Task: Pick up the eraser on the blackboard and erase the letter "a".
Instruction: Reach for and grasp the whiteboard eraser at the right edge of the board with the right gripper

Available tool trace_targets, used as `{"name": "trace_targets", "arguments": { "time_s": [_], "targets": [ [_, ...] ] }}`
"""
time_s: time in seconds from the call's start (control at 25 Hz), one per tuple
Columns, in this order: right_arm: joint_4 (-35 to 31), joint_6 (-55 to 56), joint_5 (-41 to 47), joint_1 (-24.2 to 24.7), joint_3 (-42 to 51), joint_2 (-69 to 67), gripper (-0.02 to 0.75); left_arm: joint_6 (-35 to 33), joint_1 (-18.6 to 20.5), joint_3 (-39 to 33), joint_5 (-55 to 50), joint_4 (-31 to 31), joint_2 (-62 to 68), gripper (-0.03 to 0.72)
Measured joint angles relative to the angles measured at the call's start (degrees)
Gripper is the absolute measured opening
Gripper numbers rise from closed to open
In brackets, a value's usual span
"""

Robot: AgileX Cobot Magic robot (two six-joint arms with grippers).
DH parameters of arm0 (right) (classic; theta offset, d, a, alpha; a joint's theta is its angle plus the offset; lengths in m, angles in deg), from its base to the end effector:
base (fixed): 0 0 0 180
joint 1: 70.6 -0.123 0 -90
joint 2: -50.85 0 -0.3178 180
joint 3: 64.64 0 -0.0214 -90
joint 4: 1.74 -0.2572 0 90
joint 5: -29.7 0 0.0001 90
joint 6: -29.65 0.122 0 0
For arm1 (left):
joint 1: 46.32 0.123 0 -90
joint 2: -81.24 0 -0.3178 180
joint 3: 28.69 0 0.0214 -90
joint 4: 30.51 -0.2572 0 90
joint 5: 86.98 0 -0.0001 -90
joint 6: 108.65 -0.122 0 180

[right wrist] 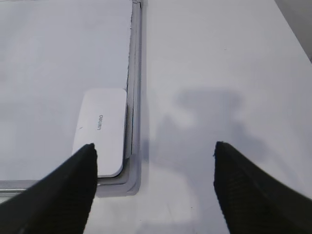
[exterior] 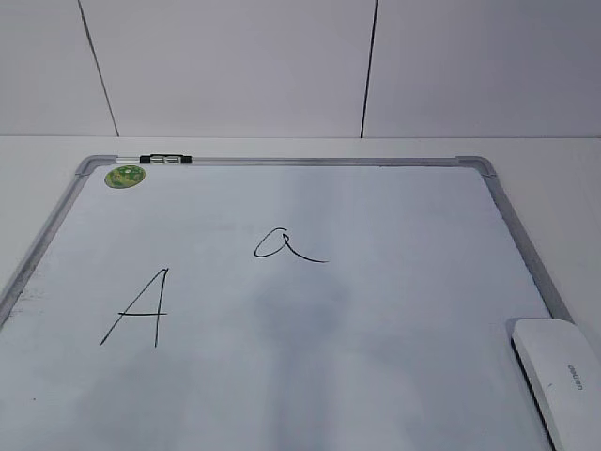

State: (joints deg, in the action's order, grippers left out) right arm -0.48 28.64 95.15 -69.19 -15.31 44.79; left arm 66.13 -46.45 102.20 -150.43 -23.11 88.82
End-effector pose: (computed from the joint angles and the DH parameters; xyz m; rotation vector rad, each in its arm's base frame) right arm -0.0119 -0.0021 0.2576 0.0097 2.1093 -0.0518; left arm -0.0069 -0.0140 0.2635 0.1068 2.0885 -0.1022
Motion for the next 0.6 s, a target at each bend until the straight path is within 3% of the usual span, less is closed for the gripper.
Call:
{"name": "trace_targets", "arguments": {
  "time_s": [0.24,0.6],
  "targets": [
    [-0.48,0.00,0.14,0.00,-3.52,-0.81,0.592,0.00,0.00,0.00,0.00,0.00,0.00,0.235],
    [-0.89,-0.10,-0.52,0.00,-12.19,-15.42,0.592,0.00,0.00,0.00,0.00,0.00,0.00,0.235]
  ]
}}
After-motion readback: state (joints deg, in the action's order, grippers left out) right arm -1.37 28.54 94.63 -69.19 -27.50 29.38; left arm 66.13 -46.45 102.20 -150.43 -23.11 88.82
